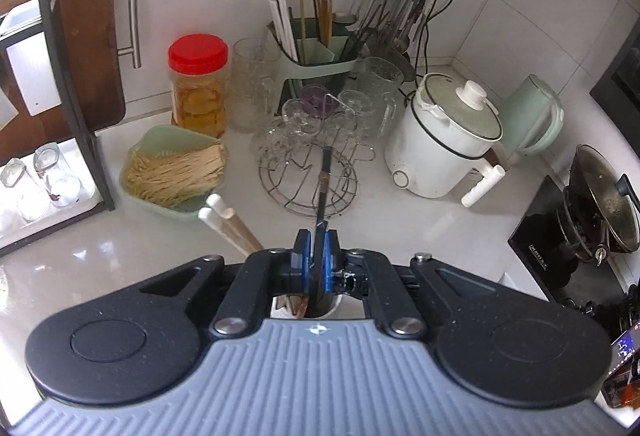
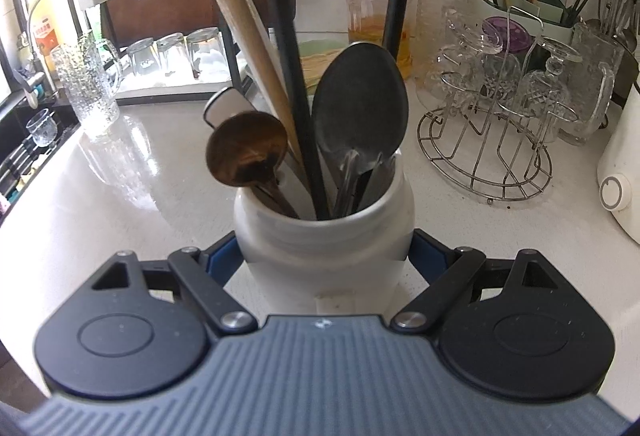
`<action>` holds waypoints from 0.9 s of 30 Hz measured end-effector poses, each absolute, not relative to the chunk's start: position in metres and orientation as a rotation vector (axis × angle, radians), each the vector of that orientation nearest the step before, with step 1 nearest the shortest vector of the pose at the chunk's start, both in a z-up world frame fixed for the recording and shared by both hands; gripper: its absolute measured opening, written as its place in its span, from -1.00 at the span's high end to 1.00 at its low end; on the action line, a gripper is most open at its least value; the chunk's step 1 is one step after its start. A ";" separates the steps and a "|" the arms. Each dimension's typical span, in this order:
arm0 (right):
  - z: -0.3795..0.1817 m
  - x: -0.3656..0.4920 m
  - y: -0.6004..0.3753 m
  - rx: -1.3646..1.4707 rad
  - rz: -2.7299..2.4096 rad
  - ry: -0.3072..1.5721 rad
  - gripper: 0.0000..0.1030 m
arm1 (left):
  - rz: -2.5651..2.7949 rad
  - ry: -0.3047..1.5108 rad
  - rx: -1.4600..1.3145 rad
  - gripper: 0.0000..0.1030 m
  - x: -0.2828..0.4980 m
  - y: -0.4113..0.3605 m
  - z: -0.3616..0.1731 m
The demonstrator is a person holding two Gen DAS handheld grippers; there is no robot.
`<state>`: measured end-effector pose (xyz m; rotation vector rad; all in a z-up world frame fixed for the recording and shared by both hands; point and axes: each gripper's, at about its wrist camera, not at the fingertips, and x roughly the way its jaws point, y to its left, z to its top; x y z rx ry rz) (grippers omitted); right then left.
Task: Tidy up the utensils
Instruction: 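Lower the white jar onto the counter and open the right tool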
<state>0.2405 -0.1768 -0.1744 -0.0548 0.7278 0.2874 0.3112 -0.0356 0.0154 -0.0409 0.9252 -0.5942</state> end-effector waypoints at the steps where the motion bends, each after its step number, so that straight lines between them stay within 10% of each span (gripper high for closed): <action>1: -0.175 0.241 -0.176 -0.051 0.282 0.728 -0.76 | -0.595 0.925 -0.049 0.73 0.312 -0.032 0.017; 4: -0.174 0.243 -0.176 -0.026 0.261 0.736 -0.75 | -0.576 0.905 -0.063 -0.12 0.313 -0.023 0.022; 7: -0.169 0.247 -0.183 0.058 0.267 0.743 -1.00 | -0.580 0.876 -0.067 -0.18 0.313 -0.014 0.032; 27: -0.064 0.195 -0.238 0.096 0.378 0.540 -1.00 | -0.237 0.644 -0.124 -0.45 0.203 0.019 0.091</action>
